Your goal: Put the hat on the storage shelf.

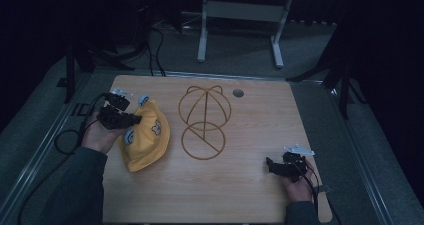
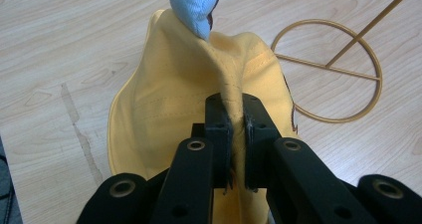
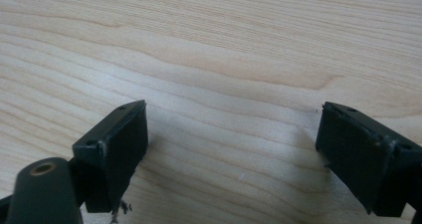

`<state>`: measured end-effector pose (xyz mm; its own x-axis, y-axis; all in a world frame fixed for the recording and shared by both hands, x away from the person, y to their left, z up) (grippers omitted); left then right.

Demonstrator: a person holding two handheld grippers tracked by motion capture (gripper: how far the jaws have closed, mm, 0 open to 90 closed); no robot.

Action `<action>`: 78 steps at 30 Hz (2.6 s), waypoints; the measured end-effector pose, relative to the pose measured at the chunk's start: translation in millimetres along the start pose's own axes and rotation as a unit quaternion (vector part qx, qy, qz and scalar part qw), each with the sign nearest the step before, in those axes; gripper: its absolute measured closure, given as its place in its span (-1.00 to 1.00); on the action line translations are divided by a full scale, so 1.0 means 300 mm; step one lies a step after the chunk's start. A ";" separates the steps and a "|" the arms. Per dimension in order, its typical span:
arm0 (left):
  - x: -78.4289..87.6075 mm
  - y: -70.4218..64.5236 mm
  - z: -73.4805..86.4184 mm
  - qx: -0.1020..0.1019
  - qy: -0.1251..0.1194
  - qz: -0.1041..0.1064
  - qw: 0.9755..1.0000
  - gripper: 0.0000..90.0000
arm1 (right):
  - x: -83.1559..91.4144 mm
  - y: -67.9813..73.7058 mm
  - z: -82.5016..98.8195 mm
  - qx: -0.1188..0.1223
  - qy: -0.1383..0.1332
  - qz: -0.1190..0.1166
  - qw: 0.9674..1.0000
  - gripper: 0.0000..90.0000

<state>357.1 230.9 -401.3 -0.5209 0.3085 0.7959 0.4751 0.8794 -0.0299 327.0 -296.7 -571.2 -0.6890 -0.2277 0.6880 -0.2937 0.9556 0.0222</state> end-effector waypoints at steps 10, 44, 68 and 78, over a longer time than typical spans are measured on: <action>0.026 0.009 -0.004 0.000 -0.009 0.000 1.000 0.87 | 0.000 0.000 0.000 0.000 0.000 0.000 1.000 -0.71; 0.134 0.007 -0.024 -0.058 -0.061 0.043 0.995 0.87 | 0.000 0.000 0.000 0.000 -0.001 0.000 1.000 -0.71; 0.193 0.001 -0.041 -0.100 -0.098 0.069 0.988 0.87 | 0.000 0.000 0.000 0.000 0.000 0.000 1.000 -0.71; 0.213 0.000 -0.049 -0.112 -0.106 0.076 0.985 0.87 | -0.001 0.000 0.000 0.002 -0.001 -0.001 1.000 -0.71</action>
<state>334.3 245.3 -341.5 -0.5563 0.5202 0.6480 0.6910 0.7227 0.0131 327.1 -296.5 -571.3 -0.6891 -0.2304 0.6871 -0.2978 0.9544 0.0213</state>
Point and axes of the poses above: each handheld gripper's, and its own axes: x roughly backward along the jaws, z roughly out of its underside, y roughly to its left, the point moved 1 cm from there along -x, roughly forward along the jaws, and after that the axes turned 2 degrees about -x, right-handed, at the moved point
